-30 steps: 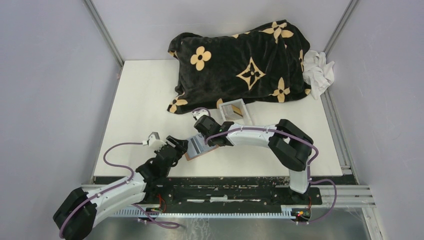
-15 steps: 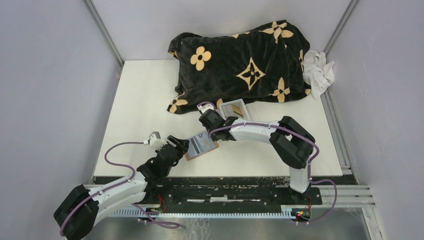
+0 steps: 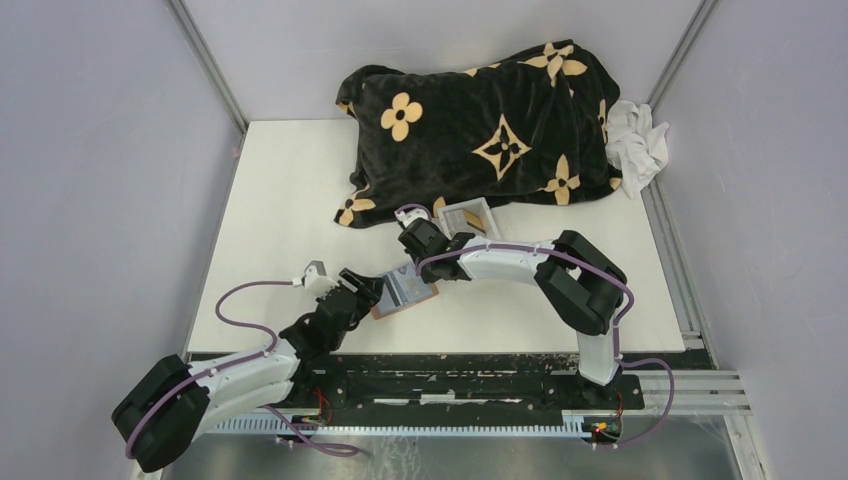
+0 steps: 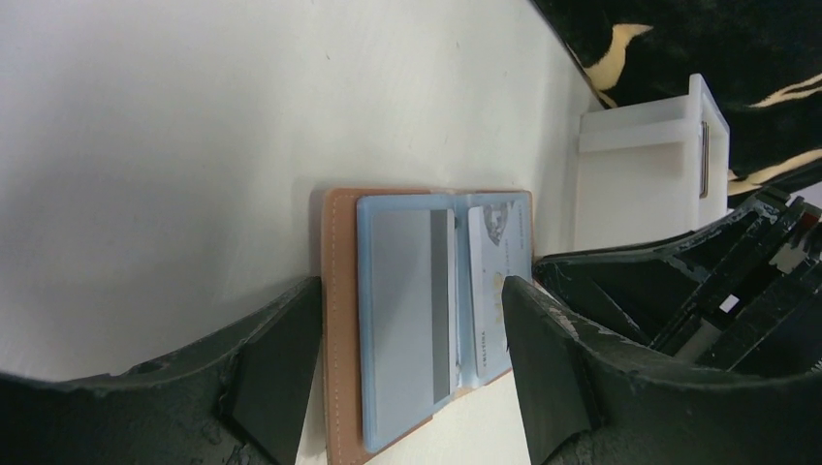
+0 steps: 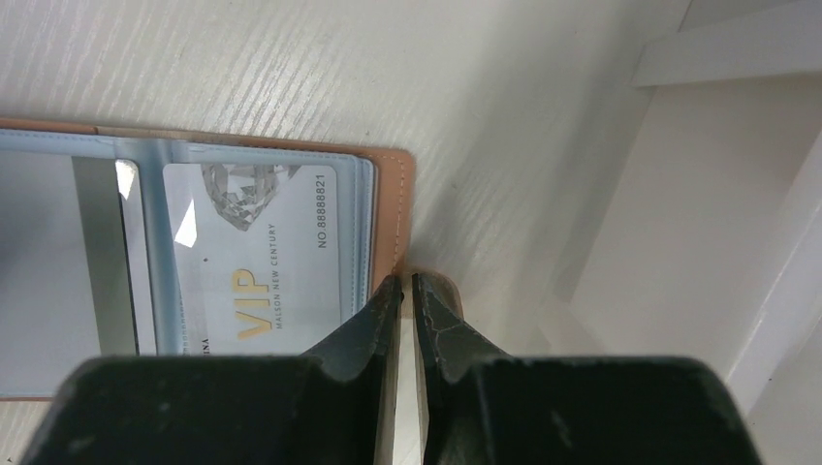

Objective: Put the credit cards into the card holder
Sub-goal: Close the card holder at the center of the board.

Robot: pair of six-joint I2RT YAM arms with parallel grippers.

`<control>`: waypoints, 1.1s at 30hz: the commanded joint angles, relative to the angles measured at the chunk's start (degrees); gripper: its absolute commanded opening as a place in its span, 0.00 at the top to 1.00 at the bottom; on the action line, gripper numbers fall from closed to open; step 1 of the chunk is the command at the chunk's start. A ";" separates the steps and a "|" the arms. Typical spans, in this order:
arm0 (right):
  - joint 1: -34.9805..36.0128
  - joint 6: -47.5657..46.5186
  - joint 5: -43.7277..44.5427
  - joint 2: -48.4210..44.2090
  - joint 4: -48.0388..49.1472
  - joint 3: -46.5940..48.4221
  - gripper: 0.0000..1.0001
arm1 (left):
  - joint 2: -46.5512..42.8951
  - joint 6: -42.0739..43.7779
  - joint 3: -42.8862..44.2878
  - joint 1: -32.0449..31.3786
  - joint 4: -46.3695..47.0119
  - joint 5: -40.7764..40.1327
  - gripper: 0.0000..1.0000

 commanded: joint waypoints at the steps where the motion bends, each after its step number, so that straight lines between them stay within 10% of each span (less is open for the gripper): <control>1: -0.22 2.10 -2.69 3.25 1.50 -1.08 0.85 | -1.13 -1.01 0.92 -0.77 -1.33 1.69 0.25; 33: 1.38 4.21 -5.34 1.61 1.24 -2.37 0.86 | 6.62 3.34 13.34 -4.21 3.90 0.99 0.25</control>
